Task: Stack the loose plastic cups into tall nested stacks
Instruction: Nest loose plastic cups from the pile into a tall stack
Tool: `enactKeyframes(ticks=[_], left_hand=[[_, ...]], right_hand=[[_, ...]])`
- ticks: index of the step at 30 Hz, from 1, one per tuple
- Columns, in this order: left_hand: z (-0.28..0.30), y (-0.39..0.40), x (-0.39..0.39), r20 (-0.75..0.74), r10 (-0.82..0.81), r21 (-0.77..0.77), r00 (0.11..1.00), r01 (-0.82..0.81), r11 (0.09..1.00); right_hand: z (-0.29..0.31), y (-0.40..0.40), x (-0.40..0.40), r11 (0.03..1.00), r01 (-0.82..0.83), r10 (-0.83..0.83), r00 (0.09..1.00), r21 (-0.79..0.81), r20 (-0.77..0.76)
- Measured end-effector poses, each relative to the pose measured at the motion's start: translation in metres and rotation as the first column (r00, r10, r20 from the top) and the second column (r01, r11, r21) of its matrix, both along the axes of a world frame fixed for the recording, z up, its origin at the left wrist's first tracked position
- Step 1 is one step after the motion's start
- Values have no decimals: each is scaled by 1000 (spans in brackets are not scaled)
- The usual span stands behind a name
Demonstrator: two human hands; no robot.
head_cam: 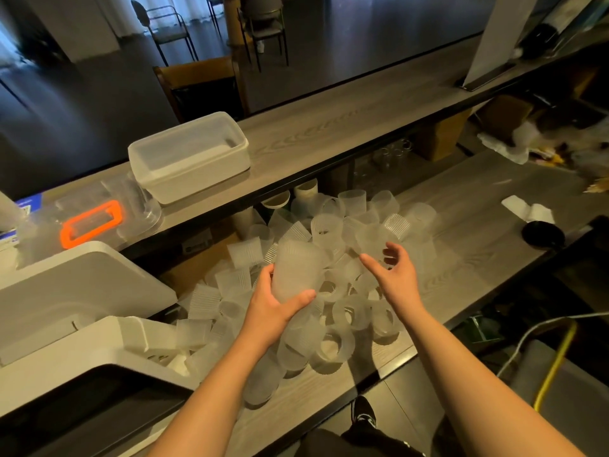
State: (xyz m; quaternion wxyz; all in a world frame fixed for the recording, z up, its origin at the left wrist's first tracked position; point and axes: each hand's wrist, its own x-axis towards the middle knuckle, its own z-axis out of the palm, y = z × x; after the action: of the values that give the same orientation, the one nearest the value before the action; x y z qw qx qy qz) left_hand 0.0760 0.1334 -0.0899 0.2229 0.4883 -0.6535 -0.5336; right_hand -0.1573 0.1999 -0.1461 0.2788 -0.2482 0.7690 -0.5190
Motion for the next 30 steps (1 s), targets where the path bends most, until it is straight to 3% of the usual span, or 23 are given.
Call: enactKeyframes(ticks=[5,16,30], left_hand=[[4,-14,-23,15,43,25,999,-43,999],[2,-39,-57,41,146,32,988,-147,989],[-9,-52,-74,73,187,22,980,-189,982]], right_hand=[[-20,-20,-40,992,-30,45,991,122,-125],[-35,-71,-79,926,-153,239,946,346,-220],[-7,-84,-103,941,-174,222,965,291,-141]])
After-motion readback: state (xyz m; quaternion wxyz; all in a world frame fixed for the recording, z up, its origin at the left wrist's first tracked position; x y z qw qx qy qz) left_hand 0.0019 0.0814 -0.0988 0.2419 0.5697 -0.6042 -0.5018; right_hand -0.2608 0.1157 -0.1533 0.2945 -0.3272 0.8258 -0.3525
